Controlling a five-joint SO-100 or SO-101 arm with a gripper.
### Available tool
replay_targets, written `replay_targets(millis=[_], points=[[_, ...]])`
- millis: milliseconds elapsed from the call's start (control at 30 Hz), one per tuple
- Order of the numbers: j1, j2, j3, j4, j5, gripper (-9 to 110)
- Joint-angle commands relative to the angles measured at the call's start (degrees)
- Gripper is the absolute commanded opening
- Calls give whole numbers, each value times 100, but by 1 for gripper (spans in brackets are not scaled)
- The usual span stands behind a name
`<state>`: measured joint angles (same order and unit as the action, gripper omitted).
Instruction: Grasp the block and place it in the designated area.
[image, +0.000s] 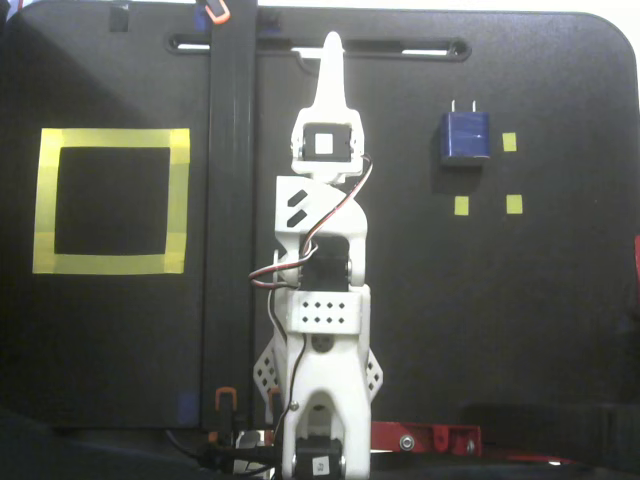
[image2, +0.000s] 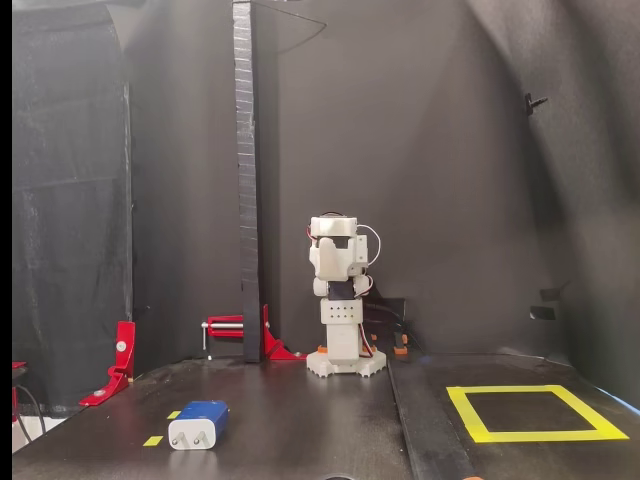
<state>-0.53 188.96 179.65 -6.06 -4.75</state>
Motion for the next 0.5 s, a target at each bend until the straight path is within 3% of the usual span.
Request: replay_targets(millis=[0,467], points=[[-35,53,26,53,-53,0],[940,44,26,589,-79,0]])
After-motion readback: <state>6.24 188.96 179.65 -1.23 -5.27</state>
